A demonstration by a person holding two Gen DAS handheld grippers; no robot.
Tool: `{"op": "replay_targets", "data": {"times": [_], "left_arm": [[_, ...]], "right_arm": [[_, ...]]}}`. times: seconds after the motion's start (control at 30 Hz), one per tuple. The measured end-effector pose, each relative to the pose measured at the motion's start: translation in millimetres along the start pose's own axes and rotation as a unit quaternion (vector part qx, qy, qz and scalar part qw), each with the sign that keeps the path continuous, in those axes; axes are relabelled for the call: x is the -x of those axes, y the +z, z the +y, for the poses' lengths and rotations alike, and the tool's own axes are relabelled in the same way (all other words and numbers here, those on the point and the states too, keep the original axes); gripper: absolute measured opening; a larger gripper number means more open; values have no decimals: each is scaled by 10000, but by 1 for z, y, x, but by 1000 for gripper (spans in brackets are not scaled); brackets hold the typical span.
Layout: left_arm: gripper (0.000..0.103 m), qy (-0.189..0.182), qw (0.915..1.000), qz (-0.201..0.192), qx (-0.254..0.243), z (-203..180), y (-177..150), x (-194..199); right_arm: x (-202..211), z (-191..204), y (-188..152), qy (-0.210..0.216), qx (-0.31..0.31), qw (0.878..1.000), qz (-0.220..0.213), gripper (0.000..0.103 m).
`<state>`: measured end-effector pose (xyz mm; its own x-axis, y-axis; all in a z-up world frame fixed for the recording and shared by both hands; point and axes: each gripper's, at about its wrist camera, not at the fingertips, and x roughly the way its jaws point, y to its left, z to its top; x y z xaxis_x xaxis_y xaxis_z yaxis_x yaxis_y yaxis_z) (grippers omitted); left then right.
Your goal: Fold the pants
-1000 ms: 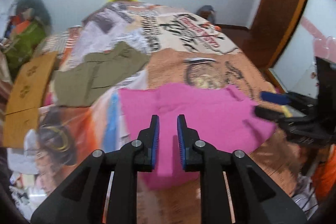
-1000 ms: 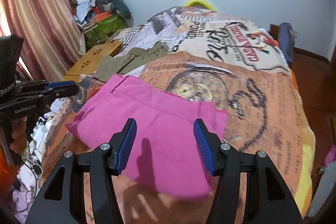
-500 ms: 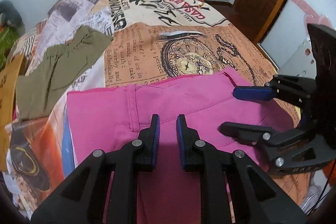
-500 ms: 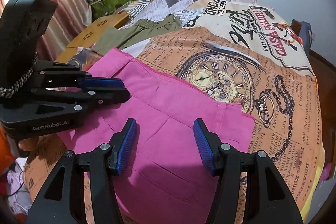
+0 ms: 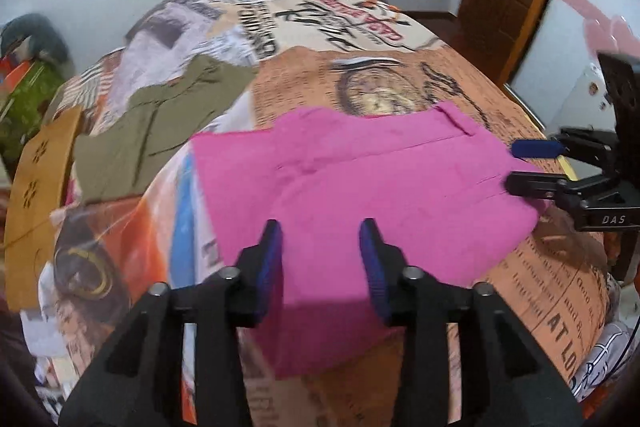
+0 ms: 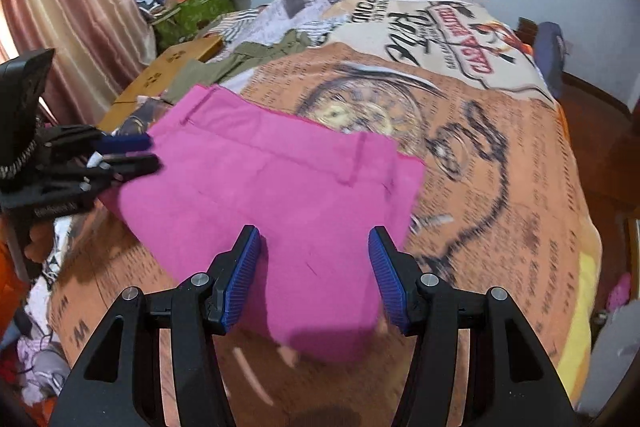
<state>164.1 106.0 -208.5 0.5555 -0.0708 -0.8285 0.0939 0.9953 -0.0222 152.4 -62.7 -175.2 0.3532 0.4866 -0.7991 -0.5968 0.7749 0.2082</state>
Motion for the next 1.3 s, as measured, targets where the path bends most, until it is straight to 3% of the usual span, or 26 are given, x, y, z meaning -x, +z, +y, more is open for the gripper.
{"op": "replay_targets", "data": {"times": [0.17, 0.37, 0.47, 0.67, 0.77, 0.9, 1.13, 1.3], "left_arm": [[42, 203, 9993, 111, 287, 18, -23, 7], [42, 334, 9974, 249, 583, 37, -51, 15], [42, 353, 9967, 238, 688, 44, -53, 22], [44, 386, 9968, 44, 701, 45, -37, 37], [56, 362, 9969, -134, 690, 43, -22, 42], [85, 50, 9964, -233, 813, 41, -5, 39], [87, -225, 9953, 208, 913, 35, 2, -6], [87, -422, 9933, 244, 1050, 37, 6, -23]], "right_arm": [[13, -22, -17, -110, -380, 9992, -11, 52], [21, -37, -37, -531, -508, 9972, 136, 52], [23, -41, -41, -685, -535, 9960, 217, 52], [41, -36, -31, -761, -535, 9956, -131, 53], [46, -31, -20, -710, -504, 9957, -323, 66], [40, -25, -8, -526, -459, 9966, -447, 68], [-2, -31, -3, -156, -721, 9973, -44, 69], [-21, -51, -3, 277, -1196, 9924, 94, 71]]}}
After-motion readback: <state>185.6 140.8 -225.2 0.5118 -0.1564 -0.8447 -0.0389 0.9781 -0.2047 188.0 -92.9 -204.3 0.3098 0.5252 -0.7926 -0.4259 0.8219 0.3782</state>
